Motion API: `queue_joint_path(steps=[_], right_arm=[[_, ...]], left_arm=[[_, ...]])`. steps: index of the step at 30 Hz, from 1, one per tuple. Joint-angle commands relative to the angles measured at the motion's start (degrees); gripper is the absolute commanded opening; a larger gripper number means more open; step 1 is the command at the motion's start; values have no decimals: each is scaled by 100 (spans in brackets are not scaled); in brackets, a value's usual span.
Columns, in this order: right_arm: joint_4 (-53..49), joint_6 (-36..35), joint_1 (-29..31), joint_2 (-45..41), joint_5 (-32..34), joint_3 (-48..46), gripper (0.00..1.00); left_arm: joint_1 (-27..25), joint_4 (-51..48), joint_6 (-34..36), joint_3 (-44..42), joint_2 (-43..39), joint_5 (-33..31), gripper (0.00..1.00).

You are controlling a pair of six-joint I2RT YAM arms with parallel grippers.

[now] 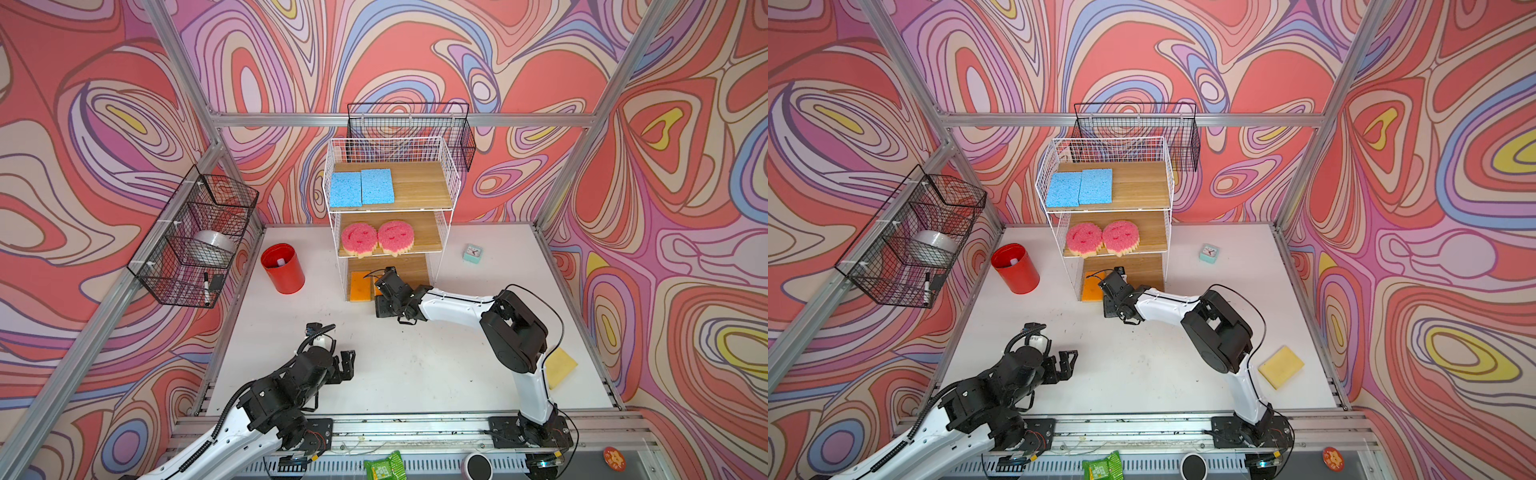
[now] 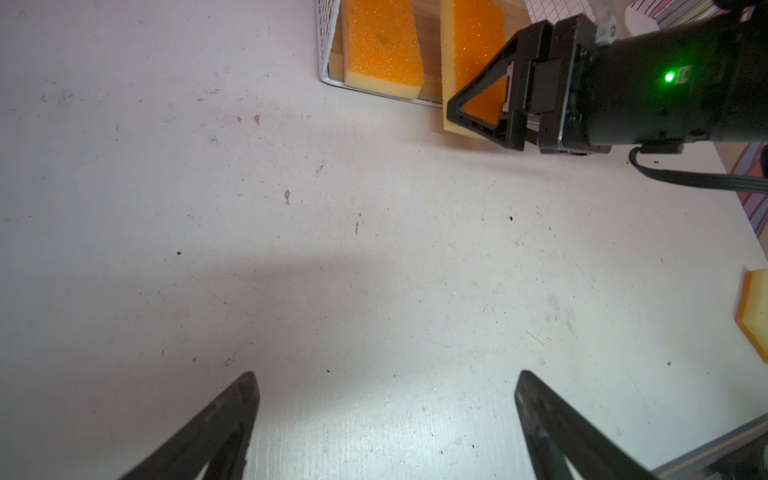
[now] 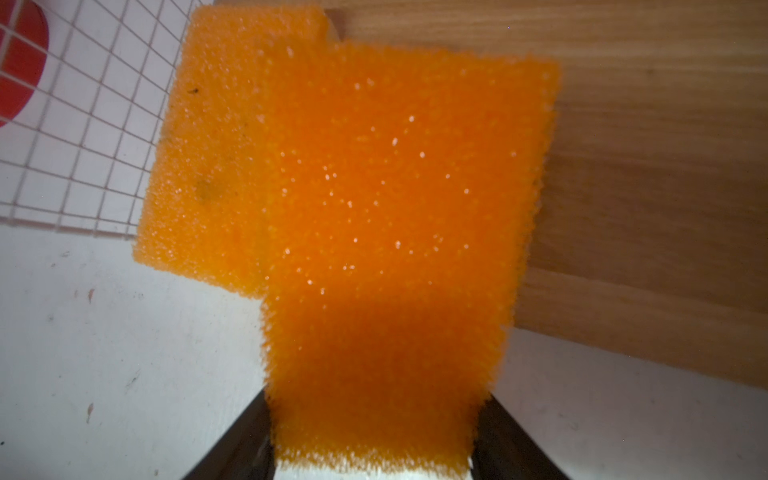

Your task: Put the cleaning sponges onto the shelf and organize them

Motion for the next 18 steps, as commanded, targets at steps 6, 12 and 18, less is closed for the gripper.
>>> queue_joint_path(steps=[6,12,18], right_arm=[[51,-130,-5,388,273,423,70],[-32,-62,-48,518,470,619,70],[-111,-27,-77,638,497,798,71]], left_arm=[[29,70,42,-78,150,-43,98],[30,67,45,-78,147,-51,98],[30,62,52,-80,169,-50,98]])
